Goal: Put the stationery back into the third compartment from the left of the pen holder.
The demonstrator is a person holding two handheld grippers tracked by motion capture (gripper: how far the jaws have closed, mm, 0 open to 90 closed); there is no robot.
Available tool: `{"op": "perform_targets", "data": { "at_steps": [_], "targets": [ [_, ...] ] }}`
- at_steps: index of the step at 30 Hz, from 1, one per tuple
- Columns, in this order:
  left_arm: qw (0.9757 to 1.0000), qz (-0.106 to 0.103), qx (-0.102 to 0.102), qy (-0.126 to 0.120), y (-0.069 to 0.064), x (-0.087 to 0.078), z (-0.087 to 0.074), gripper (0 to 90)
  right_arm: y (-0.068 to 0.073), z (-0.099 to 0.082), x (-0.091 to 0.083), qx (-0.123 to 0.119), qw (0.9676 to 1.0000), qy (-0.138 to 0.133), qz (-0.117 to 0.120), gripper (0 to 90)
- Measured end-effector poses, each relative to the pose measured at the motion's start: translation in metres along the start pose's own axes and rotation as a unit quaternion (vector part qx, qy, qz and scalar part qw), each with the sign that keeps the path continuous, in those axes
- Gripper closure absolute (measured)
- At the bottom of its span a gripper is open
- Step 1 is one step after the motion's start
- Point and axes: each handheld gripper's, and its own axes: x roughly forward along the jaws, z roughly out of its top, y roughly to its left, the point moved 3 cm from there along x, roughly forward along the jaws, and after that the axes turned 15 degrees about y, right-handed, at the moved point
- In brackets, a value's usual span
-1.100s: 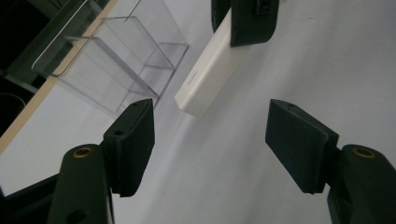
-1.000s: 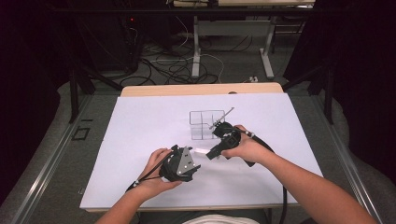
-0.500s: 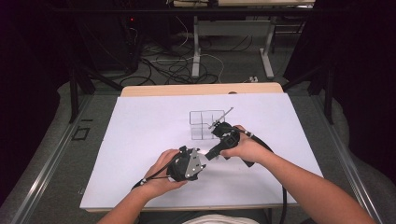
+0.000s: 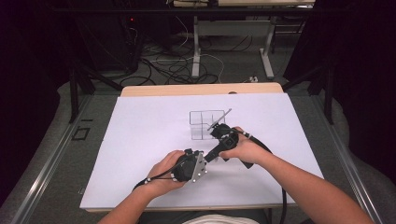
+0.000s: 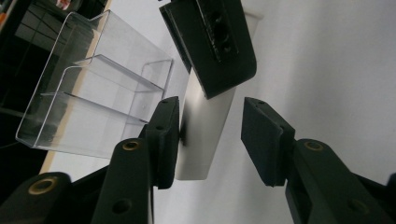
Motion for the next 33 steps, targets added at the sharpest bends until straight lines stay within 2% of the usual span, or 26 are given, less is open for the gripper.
{"op": "perform_targets", "data": {
  "at_steps": [2,4,8,9,10,16,20,21,23,25,27,28,29,30,31,32,33],
  "targets": [
    [0.9999,0.004,0.010,-0.001,-0.0009,0.0013,0.0000,60.4,0.0002,-0.0002,0.0006,-0.001,1.0000,0.002,0.001,66.8],
    [0.9998,0.011,0.015,0.003,-0.0025,0.0016,-0.0008,62.5,0.0021,-0.0002,0.0011,0.009,0.9999,0.005,0.006,66.9],
    [0.9993,0.017,0.033,0.007,-0.0033,0.0016,-0.0017,67.2,0.0017,0.0003,0.0026,0.004,1.0000,0.007,0.004,66.9],
    [0.9991,0.019,0.038,0.005,-0.0040,0.0019,-0.0016,67.9,0.0034,-0.0001,0.0023,0.015,0.9998,0.011,0.008,66.9],
    [0.9989,0.020,0.041,0.004,-0.0050,0.0022,-0.0016,68.5,0.0022,0.0005,0.0027,0.006,0.9999,0.009,0.006,66.8],
    [0.9983,0.027,0.051,0.004,-0.0052,0.0021,-0.0023,69.1,0.0020,0.0006,0.0038,0.005,0.9999,0.009,0.007,66.9],
    [0.9983,0.029,0.051,0.005,-0.0044,0.0022,-0.0025,69.1,0.0023,0.0006,0.0033,0.001,1.0000,0.006,0.007,66.8],
    [0.9982,0.030,0.051,0.005,-0.0042,0.0022,-0.0025,69.1,0.0035,0.0012,0.0059,0.010,0.9998,-0.016,0.008,66.8],
    [0.9985,0.026,0.048,0.004,-0.0042,0.0021,-0.0026,69.1,0.0025,0.0010,0.0037,-0.003,1.0000,-0.001,0.001,66.7],
    [0.9986,0.025,0.046,0.006,-0.0038,0.0019,-0.0028,69.1,0.0031,0.0008,0.0033,-0.003,1.0000,0.001,0.001,66.6],
    [0.9988,0.023,0.044,0.007,-0.0033,0.0017,-0.0033,69.3,0.0034,0.0007,0.0032,-0.007,1.0000,-0.005,-0.003,66.5],
    [0.9988,0.021,0.044,0.005,-0.0033,0.0016,-0.0035,69.4,0.0035,0.0014,0.0058,-0.006,0.9997,-0.026,0.000,66.5],
    [0.9988,0.020,0.044,0.004,-0.0033,0.0016,-0.0034,69.4,0.0032,0.0013,0.0058,-0.009,0.9996,-0.026,0.002,66.4],
    [0.9989,0.020,0.043,0.004,-0.0030,0.0015,-0.0032,69.6,0.0028,0.0003,0.0034,-0.012,0.9999,-0.008,0.001,66.4],
    [0.9989,0.023,0.041,0.003,-0.0027,0.0016,-0.0033,69.9,0.0040,-0.0007,0.0029,-0.003,1.0000,-0.006,0.003,66.3],
    [0.9991,0.020,0.038,0.004,-0.0020,0.0014,-0.0035,70.8,0.0011,-0.0009,0.0023,-0.021,0.9997,-0.004,-0.007,65.9],
    [0.9992,0.017,0.035,0.006,-0.0015,0.0017,-0.0039,70.9,0.0015,-0.0009,0.0031,-0.023,0.9995,-0.018,-0.009,65.3]
  ]
}}
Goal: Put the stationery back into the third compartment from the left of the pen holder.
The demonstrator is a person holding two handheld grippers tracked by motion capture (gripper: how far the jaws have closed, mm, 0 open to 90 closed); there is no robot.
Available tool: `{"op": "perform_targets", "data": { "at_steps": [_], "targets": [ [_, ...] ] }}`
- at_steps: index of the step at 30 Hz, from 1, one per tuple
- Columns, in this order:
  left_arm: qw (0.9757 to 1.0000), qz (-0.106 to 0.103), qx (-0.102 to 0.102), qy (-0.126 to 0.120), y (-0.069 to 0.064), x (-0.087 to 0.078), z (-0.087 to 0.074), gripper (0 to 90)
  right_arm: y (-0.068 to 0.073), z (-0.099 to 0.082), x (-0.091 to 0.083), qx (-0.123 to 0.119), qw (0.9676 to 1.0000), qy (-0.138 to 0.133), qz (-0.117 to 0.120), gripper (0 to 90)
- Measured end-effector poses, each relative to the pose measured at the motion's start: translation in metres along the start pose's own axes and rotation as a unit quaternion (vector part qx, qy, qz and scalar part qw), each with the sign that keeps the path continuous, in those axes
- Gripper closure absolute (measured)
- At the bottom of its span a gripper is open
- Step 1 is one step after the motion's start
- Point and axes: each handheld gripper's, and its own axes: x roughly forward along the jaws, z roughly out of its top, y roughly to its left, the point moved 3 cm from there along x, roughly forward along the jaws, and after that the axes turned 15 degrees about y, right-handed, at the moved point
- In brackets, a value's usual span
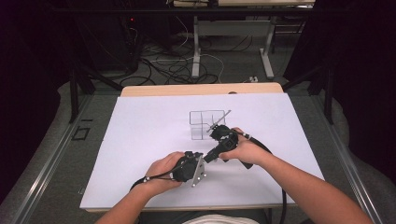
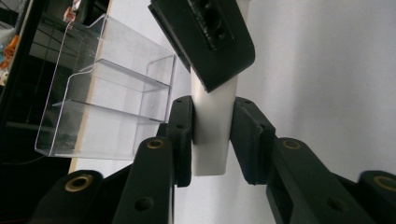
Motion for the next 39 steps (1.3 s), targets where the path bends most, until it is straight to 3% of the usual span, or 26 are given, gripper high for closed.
{"op": "perform_targets", "data": {
  "at_steps": [4,9,14,17,21,25,28,31,35,36,39],
  "targets": [
    [1.0000,-0.004,-0.007,0.003,0.002,0.002,-0.001,70.9,0.000,-0.001,-0.002,-0.025,0.9992,-0.029,-0.007,59.1],
    [0.9997,-0.011,-0.019,0.006,0.005,0.004,-0.002,71.0,0.000,-0.004,-0.006,-0.058,0.9974,-0.036,-0.025,49.6],
    [0.9991,-0.015,-0.039,0.008,0.009,0.006,-0.003,71.0,-0.001,-0.008,-0.010,-0.077,0.9951,-0.054,-0.032,39.6],
    [0.9983,-0.020,-0.054,0.006,0.012,0.006,-0.003,71.0,-0.002,-0.012,-0.013,-0.083,0.9936,-0.060,-0.048,36.8],
    [0.9960,-0.026,-0.085,-0.003,0.018,0.008,-0.003,71.0,-0.004,-0.019,-0.018,-0.089,0.9911,-0.084,-0.054,34.0],
    [0.9908,-0.041,-0.127,-0.019,0.026,0.010,-0.005,71.0,-0.007,-0.028,-0.025,-0.088,0.9876,-0.115,-0.060,32.0],
    [0.9836,-0.056,-0.167,-0.038,0.032,0.010,-0.006,71.0,-0.009,-0.034,-0.028,-0.084,0.9856,-0.132,-0.063,31.5],
    [0.9728,-0.075,-0.210,-0.061,0.039,0.009,-0.006,71.0,-0.011,-0.042,-0.031,-0.069,0.9859,-0.138,-0.066,31.4],
    [0.9515,-0.100,-0.276,-0.092,0.049,0.007,-0.004,71.0,-0.014,-0.050,-0.033,-0.058,0.9834,-0.158,-0.068,31.0],
    [0.9446,-0.107,-0.293,-0.103,0.051,0.007,-0.003,71.0,-0.014,-0.052,-0.033,-0.052,0.9832,-0.161,-0.068,30.9],
    [0.9301,-0.116,-0.326,-0.123,0.058,0.006,-0.001,71.0,-0.017,-0.058,-0.034,-0.047,0.9800,-0.176,-0.079,29.7]
  ]
}}
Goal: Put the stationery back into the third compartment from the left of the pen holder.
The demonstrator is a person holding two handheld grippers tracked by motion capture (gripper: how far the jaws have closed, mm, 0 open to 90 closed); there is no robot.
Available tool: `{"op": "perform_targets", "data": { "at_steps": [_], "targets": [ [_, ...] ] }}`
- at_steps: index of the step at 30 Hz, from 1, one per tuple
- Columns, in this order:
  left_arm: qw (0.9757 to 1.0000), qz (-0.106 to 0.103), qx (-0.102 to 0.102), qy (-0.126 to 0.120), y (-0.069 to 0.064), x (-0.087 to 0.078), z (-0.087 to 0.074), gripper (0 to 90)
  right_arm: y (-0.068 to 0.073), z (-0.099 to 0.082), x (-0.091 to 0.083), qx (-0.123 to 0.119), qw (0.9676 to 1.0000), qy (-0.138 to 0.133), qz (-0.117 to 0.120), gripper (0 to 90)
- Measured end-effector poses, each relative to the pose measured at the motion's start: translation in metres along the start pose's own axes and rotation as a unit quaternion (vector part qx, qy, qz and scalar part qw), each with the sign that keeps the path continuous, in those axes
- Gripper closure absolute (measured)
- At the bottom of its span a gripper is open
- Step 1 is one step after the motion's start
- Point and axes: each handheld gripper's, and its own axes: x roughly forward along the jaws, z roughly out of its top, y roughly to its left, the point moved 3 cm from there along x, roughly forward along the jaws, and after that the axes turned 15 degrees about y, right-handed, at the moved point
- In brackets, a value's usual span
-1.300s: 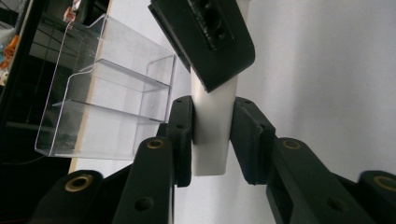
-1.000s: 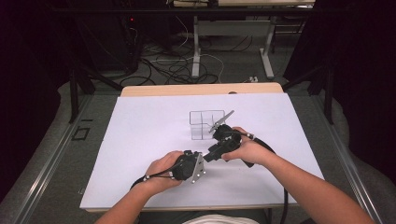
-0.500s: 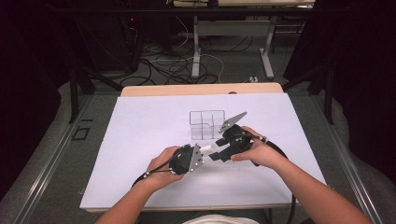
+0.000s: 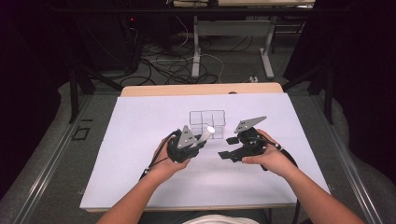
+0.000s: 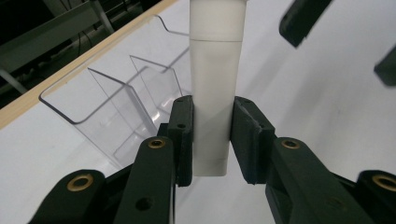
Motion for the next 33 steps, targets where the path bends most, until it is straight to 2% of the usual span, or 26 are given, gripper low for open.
{"op": "perform_targets", "data": {
  "at_steps": [7,14,18,19,22,25,28,31,33],
  "targets": [
    [0.9983,-0.021,-0.049,-0.023,0.008,-0.001,0.012,71.0,-0.005,-0.011,-0.001,0.020,0.9994,-0.024,-0.016,23.8],
    [0.9959,-0.033,-0.075,-0.038,0.014,0.000,0.024,71.0,-0.009,-0.016,0.001,0.042,0.9978,-0.049,-0.017,16.1],
    [0.9946,-0.032,-0.086,-0.048,0.017,0.000,0.032,71.1,-0.010,-0.019,0.003,0.051,0.9963,-0.064,-0.026,15.8],
    [0.9941,-0.033,-0.090,-0.051,0.018,0.001,0.034,71.1,-0.010,-0.019,0.003,0.046,0.9957,-0.075,-0.028,15.4],
    [0.9928,-0.033,-0.099,-0.059,0.020,0.002,0.040,71.0,-0.009,-0.019,0.002,0.037,0.9949,-0.085,-0.039,14.9],
    [0.9915,-0.031,-0.108,-0.065,0.022,0.004,0.046,71.1,-0.009,-0.020,0.003,0.029,0.9940,-0.088,-0.058,14.6],
    [0.9906,-0.030,-0.114,-0.069,0.023,0.008,0.051,71.0,-0.010,-0.022,0.006,0.023,0.9937,-0.088,-0.066,14.1],
    [0.9894,-0.029,-0.122,-0.073,0.023,0.013,0.055,71.0,-0.011,-0.024,0.007,0.035,0.9927,-0.092,-0.070,12.5],
    [0.9889,-0.026,-0.126,-0.075,0.024,0.016,0.057,71.1,-0.013,-0.025,0.007,0.034,0.9914,-0.101,-0.075,12.5]
  ]
}}
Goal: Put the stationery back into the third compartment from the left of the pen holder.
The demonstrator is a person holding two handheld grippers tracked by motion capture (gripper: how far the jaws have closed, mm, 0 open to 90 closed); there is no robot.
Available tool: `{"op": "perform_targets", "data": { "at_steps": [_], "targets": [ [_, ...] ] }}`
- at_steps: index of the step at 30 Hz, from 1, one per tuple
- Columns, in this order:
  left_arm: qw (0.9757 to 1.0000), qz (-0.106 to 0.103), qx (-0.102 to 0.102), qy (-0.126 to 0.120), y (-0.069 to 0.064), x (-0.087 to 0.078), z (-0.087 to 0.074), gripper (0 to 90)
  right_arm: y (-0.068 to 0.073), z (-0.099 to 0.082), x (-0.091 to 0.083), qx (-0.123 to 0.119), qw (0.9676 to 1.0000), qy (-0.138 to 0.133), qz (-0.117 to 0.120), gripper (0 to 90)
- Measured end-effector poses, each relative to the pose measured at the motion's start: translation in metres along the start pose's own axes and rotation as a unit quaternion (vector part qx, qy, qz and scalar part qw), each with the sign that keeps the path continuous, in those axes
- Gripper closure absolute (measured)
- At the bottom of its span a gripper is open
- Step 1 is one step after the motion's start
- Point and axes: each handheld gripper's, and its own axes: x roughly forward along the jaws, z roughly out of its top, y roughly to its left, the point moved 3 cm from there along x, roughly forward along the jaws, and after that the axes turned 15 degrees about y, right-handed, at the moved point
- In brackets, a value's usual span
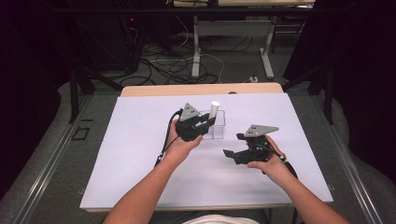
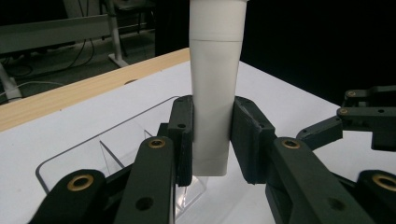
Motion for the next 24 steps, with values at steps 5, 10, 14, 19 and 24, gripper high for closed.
{"op": "perform_targets", "data": {
  "at_steps": [5,10,14,19,24],
  "targets": [
    [0.9998,0.013,-0.012,-0.005,0.002,0.009,0.002,71.0,-0.005,-0.003,0.000,0.010,0.9999,-0.003,-0.011,12.6],
    [0.9994,0.015,-0.030,-0.009,0.003,0.018,0.002,71.0,-0.008,-0.008,0.003,0.021,0.9997,0.000,-0.015,12.8],
    [0.9988,0.017,-0.043,-0.014,0.002,0.025,0.003,71.1,-0.011,-0.011,0.004,0.028,0.9994,-0.001,-0.020,12.8],
    [0.9980,0.021,-0.058,-0.010,0.003,0.035,0.004,71.1,-0.015,-0.014,0.006,0.039,0.9991,-0.001,-0.019,13.8],
    [0.9968,0.029,-0.075,-0.001,0.003,0.045,0.003,71.1,-0.018,-0.016,0.005,0.044,0.9988,-0.002,-0.019,14.6]
  ]
}}
